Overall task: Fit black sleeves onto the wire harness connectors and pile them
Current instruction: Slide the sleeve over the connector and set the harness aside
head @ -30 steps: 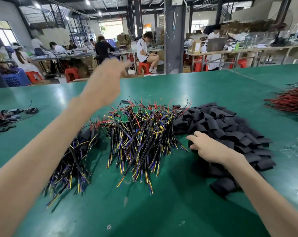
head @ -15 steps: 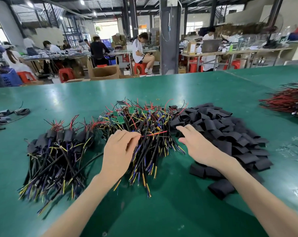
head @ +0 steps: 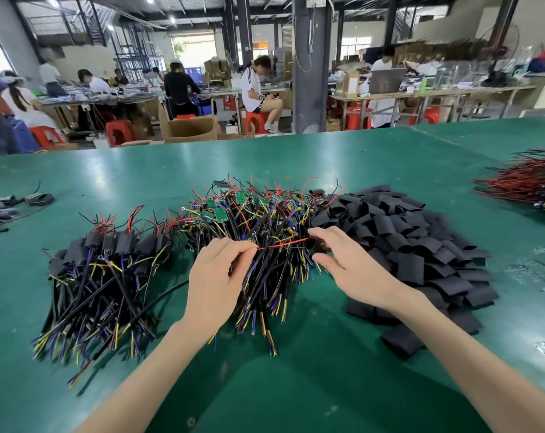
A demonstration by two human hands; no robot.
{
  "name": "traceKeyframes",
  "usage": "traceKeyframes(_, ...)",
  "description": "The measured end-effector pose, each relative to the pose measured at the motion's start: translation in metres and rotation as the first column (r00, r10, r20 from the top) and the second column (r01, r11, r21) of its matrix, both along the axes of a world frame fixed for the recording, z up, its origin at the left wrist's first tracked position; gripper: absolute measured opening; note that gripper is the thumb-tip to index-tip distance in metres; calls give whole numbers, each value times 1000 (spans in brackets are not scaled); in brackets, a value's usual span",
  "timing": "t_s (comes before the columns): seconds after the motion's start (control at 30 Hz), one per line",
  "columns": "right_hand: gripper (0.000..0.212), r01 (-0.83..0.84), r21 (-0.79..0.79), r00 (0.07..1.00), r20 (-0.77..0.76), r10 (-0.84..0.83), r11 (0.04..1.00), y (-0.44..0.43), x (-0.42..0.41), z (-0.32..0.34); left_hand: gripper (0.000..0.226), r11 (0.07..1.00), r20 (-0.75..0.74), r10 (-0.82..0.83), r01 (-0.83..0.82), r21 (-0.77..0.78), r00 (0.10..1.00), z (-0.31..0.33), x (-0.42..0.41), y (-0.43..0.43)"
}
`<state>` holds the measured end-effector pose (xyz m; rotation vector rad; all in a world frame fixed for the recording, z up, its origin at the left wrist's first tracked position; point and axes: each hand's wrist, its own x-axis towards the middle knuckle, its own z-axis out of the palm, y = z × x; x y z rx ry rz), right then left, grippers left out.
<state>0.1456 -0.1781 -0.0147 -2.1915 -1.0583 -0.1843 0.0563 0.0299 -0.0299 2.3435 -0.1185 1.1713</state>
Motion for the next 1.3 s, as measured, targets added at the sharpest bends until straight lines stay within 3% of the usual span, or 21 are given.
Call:
traceKeyframes(0.3, 40, 17, 76, 1000, 1, -17, 997, 0, -4, 6, 24, 991, -13, -64, 65, 114, 998, 1, 0, 1)
traceKeyframes(0.5, 44, -28, -128, 939, 337, 70, 991, 5, -20, 7, 15, 980, -156, -90, 115, 165, 984, 5, -4, -3)
traceKeyframes(0.57, 45, -31, -172, 919, 383, 96, 985, 9, -25, 6, 26, 971, -221, -122, 162, 177, 968, 5, -6, -5)
traceKeyframes(0.7, 47, -142, -131, 944, 279, 174, 981, 15, -30, 1, 69, 939, -381, -304, 343, 36, 873, 5, -9, -9)
traceKeyframes(0.8, 48, -173, -29, 977, 120, 175, 985, 16, -28, -4, 77, 931, -405, -344, 364, -31, 847, 1, -8, -8)
traceKeyframes(0.9, 46, -148, -18, 986, 76, 148, 989, 15, -22, -7, 69, 955, -384, -278, 295, -17, 880, -2, -7, -4)
traceKeyframes(1.13, 42, -120, -19, 988, 93, 122, 993, 12, -17, -7, 19, 943, -286, -2, 96, 317, 958, 8, -8, 13)
traceKeyframes(1.3, 44, -121, -21, 978, 168, 122, 992, 7, -20, 0, 31, 931, -244, 9, 81, 356, 970, 22, -19, 3)
